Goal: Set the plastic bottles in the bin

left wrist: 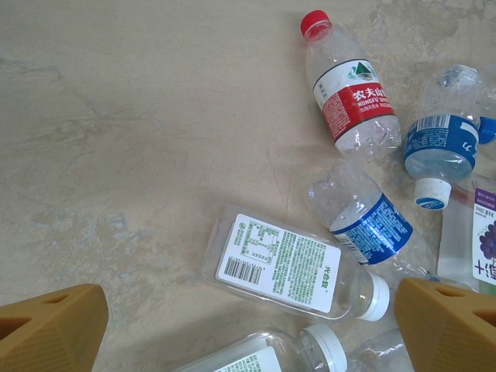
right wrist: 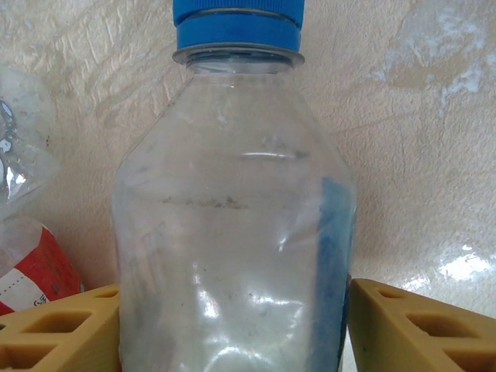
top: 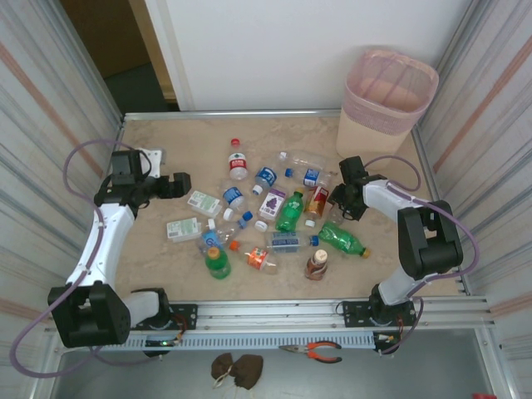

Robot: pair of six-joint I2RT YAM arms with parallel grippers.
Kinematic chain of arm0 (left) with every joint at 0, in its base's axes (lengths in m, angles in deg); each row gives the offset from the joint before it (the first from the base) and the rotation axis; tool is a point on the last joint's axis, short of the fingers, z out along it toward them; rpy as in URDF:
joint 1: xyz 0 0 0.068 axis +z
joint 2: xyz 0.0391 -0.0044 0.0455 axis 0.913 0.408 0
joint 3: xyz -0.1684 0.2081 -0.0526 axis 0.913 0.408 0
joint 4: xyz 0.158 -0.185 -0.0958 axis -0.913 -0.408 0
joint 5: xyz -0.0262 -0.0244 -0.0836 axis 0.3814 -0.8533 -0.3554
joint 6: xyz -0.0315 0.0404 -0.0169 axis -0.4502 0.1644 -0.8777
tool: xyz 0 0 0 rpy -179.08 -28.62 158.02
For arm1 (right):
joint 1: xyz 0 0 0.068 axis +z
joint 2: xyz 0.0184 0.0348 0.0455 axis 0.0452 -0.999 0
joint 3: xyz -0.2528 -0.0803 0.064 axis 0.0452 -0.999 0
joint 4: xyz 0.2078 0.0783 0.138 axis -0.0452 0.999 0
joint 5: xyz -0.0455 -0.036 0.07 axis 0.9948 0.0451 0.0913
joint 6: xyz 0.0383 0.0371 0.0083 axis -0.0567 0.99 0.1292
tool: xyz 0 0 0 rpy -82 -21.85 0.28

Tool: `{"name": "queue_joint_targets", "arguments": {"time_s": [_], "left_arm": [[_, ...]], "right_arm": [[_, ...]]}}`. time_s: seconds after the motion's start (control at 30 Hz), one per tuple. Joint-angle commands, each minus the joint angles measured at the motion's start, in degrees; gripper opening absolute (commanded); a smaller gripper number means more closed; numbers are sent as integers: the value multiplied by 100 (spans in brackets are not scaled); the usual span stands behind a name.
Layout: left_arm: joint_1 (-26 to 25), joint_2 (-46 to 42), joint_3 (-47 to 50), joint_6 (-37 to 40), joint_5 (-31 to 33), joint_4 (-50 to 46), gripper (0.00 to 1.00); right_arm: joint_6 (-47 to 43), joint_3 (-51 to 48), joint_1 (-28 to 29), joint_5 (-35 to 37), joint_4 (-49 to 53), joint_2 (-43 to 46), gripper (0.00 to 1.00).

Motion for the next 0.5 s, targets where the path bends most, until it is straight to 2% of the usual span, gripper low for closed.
{"name": "queue_joint_targets", "arguments": {"time_s": [0.0,0.27,0.47], "left_arm": [[3,-4,-35,-13,-136,29,95],[-4,-257,93,-49,-69,219,94],[-1,-417,152,-100,-135,314,93]], "right_arm": [[112,-56,6,101,151,190,63],[-33,16,-120,211,555,815,62],[-447,497,-358,304,1236,1512,62]]}}
